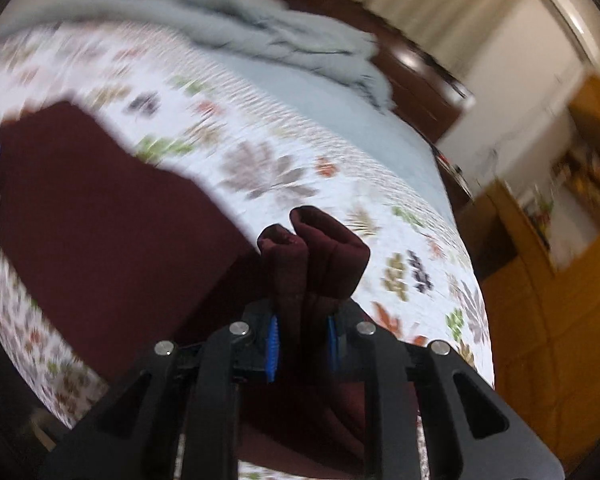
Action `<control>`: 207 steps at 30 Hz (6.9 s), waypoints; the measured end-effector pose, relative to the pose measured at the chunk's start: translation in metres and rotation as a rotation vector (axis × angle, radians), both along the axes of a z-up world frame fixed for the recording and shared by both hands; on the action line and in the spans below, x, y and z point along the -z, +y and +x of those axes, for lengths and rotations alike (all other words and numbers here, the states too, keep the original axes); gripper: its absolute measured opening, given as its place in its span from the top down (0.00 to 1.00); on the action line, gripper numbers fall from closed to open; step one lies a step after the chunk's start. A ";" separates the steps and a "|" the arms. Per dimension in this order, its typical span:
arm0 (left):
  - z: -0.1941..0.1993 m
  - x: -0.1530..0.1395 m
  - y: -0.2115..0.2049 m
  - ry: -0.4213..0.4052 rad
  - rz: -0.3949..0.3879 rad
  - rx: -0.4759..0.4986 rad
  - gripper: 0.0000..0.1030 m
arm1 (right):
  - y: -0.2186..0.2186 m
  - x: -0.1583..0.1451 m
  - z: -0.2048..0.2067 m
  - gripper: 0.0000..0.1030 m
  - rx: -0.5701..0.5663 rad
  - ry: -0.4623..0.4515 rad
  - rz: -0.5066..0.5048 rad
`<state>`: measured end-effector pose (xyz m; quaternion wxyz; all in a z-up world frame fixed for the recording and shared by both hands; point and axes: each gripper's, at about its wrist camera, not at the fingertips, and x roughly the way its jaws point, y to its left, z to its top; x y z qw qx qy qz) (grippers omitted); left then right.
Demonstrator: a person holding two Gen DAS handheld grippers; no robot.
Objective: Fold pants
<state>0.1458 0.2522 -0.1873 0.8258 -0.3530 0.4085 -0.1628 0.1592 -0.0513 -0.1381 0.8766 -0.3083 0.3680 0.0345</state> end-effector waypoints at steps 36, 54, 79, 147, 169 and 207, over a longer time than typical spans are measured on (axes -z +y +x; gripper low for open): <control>0.002 0.003 -0.002 0.008 0.004 0.005 0.18 | -0.100 0.003 -0.046 0.64 0.066 0.090 0.284; 0.009 0.003 -0.016 0.032 0.103 0.005 0.18 | -0.224 0.024 0.012 0.62 0.251 0.274 0.568; -0.018 -0.054 -0.041 0.131 0.392 -0.190 0.18 | -0.031 0.018 0.054 0.56 -0.150 0.585 0.387; -0.033 0.049 0.040 0.307 -0.465 -0.531 0.64 | 0.324 0.085 0.267 0.75 -0.837 1.418 0.323; 0.000 -0.111 -0.031 -0.007 -0.083 -0.245 0.68 | 0.204 -0.103 0.241 0.82 -0.841 1.008 0.430; -0.020 -0.235 -0.304 -0.259 0.308 0.343 0.68 | -0.125 -0.203 0.140 0.86 -0.556 0.620 0.521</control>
